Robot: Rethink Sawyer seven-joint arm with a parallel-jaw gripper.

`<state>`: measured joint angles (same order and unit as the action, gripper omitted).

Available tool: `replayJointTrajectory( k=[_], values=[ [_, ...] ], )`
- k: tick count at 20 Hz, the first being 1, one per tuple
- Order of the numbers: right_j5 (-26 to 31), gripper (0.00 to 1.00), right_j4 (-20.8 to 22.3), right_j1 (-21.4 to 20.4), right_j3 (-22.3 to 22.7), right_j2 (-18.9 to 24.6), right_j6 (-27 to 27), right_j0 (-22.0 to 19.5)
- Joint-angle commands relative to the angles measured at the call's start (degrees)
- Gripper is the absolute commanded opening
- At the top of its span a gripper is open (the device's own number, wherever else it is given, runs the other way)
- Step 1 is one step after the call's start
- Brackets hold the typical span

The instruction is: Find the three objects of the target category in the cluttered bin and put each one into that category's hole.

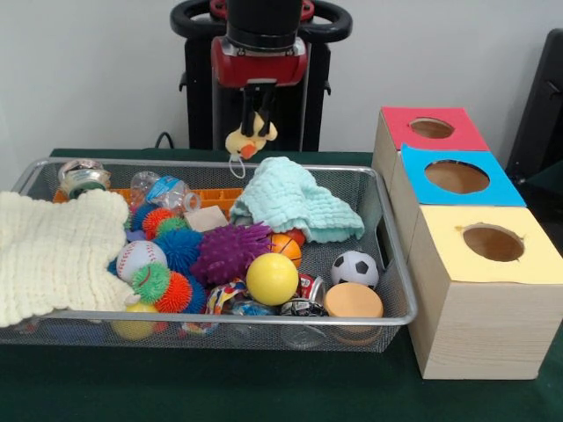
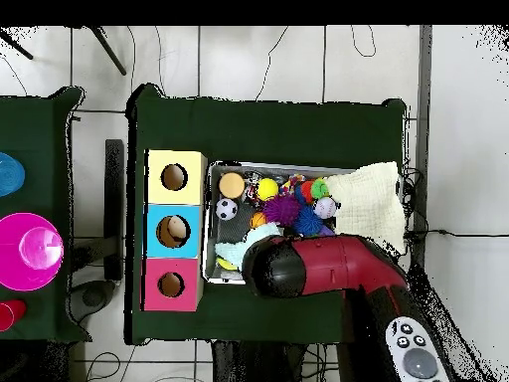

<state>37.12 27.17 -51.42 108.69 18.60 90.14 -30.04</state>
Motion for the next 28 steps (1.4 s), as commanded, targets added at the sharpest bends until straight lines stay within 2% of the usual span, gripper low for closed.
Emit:
replayJointTrajectory(
  k=[1, 16, 28],
  values=[
    [5.84, 0.0, -3.58, -1.35, 3.26, 0.99, 3.39, 1.78],
    [5.21, 0.0, -8.26, -5.44, 7.58, -1.83, 7.85, 7.39],
    [3.65, 0.0, -12.83, -8.48, 11.24, -5.39, 12.14, 13.67]
  ],
)
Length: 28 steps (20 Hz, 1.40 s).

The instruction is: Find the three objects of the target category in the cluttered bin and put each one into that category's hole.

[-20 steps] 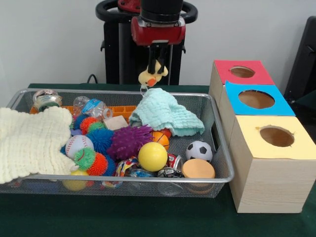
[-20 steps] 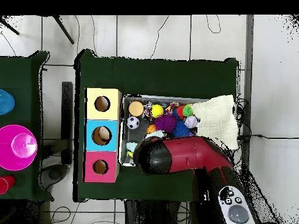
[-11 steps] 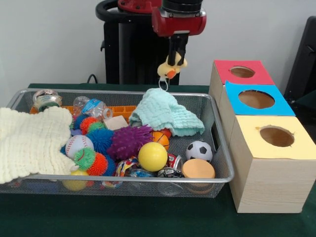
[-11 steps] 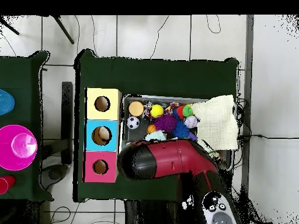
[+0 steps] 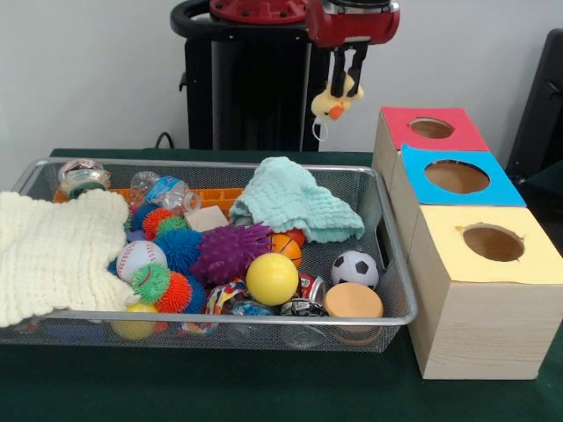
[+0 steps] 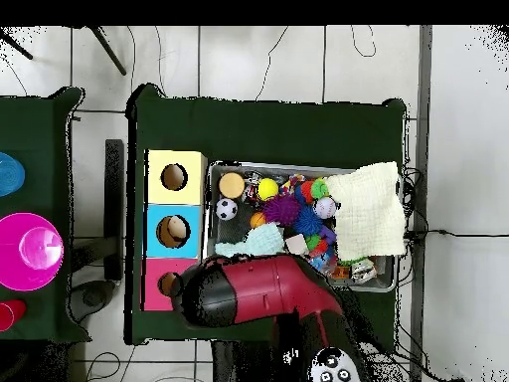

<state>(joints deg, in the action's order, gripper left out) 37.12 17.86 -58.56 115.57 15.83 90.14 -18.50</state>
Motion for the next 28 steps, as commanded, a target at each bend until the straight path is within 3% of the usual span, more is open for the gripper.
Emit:
replayJointTrajectory(
  k=[1, 16, 28],
  values=[
    [3.5, 0.0, -3.87, -1.56, 4.63, -3.01, 12.55, 2.79],
    [0.63, 0.0, -8.53, -2.38, 6.11, -7.45, 15.12, 9.96],
    [1.12, 0.0, -11.86, -0.37, 2.62, -11.64, 18.83, 18.18]
  ],
)
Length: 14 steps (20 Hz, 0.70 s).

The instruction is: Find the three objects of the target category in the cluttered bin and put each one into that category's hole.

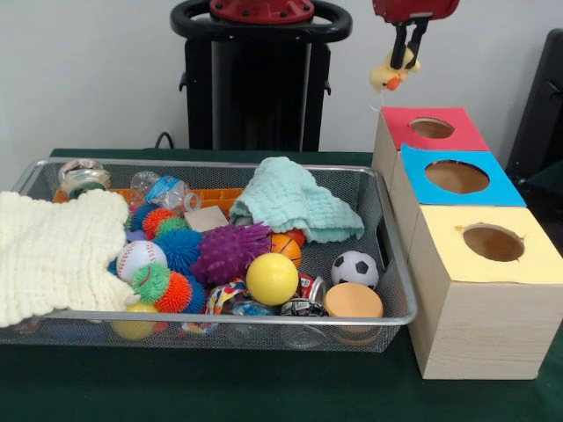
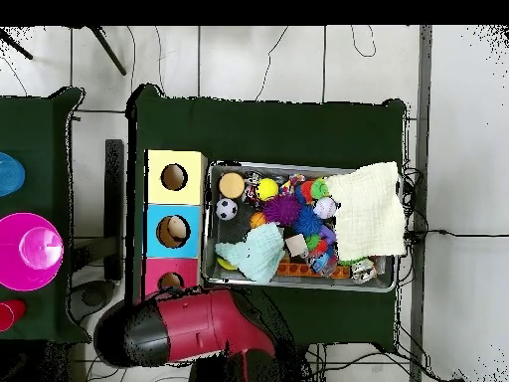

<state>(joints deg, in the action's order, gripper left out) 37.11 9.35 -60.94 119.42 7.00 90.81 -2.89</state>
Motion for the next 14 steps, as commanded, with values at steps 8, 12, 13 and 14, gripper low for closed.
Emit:
replayJointTrajectory(
  k=[8, 12, 13, 14],
  values=[
    [1.65, 0.0, -5.55, 3.65, -4.32, -4.59, 19.33, 5.92],
    [-0.37, 0.0, -6.25, 5.01, -4.82, -4.82, 19.55, 6.55],
    [-1.35, 0.0, -6.42, 5.46, -4.94, -4.75, 19.6, 6.6],
    [-1.81, 0.0, -6.44, 5.8, -5.04, -4.83, 19.69, 6.71]
  ],
)
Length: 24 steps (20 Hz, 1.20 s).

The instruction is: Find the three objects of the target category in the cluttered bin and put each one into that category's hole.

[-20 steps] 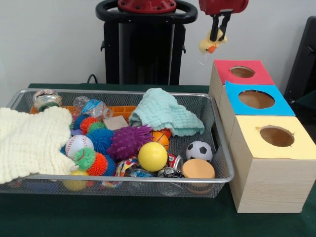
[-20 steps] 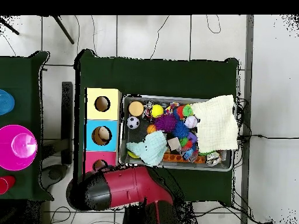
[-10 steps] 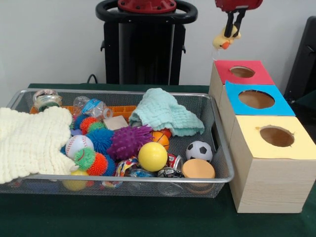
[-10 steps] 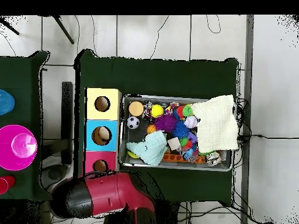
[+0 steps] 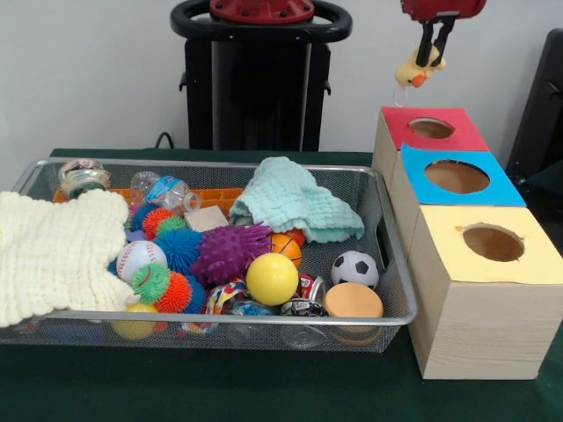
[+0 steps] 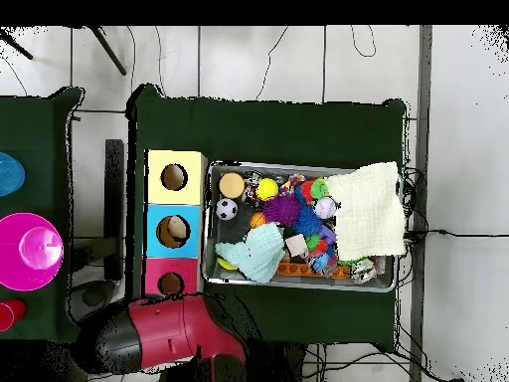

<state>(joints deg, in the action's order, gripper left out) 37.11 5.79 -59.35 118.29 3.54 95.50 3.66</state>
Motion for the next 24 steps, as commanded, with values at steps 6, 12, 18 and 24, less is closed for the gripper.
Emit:
replayJointTrajectory(
  k=[6, 12, 18, 24],
  values=[
    [-3.5, 0.0, -2.86, 6.63, -6.23, -2.28, 15.6, 1.37],
    [-2.91, 0.0, -3.4, 8.02, -8.18, -2.57, 15.4, 1.86],
    [0.17, 0.0, -3.68, 8.73, -11.46, -3.37, 16.0, 2.96],
    [-0.13, 0.0, -4.47, 9.93, -12.57, -3.73, 16.64, 4.41]
  ],
)
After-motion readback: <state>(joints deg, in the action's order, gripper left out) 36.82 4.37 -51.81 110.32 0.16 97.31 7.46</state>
